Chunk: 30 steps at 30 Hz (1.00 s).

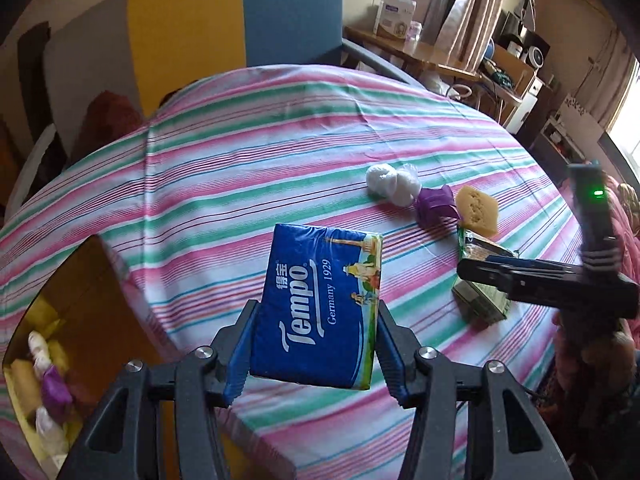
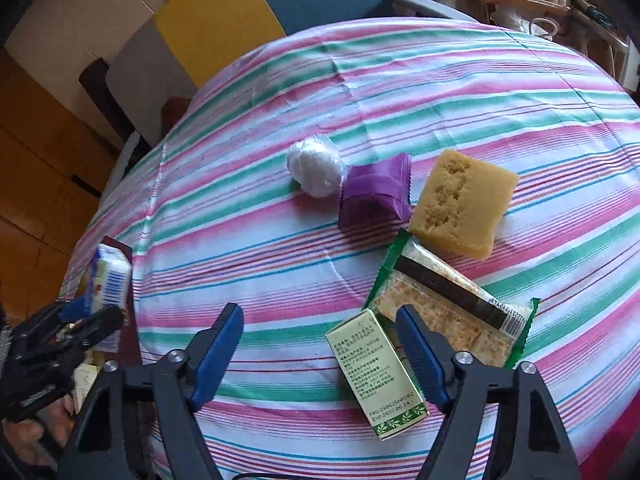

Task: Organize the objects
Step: 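Grasp the blue Tempo tissue pack with left tool while right tool grasps green box, then lower the Tempo pack into the gold tray and open the left tool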

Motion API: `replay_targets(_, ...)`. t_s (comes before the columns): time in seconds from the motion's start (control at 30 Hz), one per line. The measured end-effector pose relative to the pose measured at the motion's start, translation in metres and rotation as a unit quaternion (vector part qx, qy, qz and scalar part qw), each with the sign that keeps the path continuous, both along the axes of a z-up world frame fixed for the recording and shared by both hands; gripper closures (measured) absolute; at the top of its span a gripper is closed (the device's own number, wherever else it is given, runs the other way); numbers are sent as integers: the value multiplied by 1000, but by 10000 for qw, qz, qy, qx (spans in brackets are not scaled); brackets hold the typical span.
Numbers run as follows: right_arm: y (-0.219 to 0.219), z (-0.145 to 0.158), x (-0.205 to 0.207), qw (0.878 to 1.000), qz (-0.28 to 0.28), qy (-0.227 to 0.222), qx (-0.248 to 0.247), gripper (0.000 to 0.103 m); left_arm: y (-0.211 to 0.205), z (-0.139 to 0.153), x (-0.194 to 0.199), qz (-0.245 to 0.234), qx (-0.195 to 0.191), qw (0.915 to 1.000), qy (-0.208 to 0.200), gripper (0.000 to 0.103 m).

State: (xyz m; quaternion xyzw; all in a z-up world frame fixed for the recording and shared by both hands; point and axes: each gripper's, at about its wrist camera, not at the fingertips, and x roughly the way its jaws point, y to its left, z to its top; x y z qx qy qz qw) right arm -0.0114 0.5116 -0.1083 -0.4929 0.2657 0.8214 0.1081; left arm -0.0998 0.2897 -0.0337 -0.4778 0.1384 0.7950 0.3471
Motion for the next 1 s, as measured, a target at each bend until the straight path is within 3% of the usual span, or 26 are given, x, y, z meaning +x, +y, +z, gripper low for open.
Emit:
replay_targets(0.17,-6,-9,-3,9984,104,-432,339,47,-60,9,0,437,170,9989,-95,48)
replay_targets(0.3,-12,-15,-7,9958,266,-665,566,67,-124,15,-7,1014,369,9935,-355,48)
replay_targets(0.57,-16,-17,-10,9936,396,-733,757,70,-246,8,-24,2426,566,9665,-612,48)
replay_targets(0.67,-16,-17,-10,9932,503,-714,773,70,-261,-5,-27,2627,472,9617,-625,48)
replay_targets(1.0,-16,-14,-6,9927,561,-695,807,70,-243,-58,-36,2804,-73,9562,-832,48)
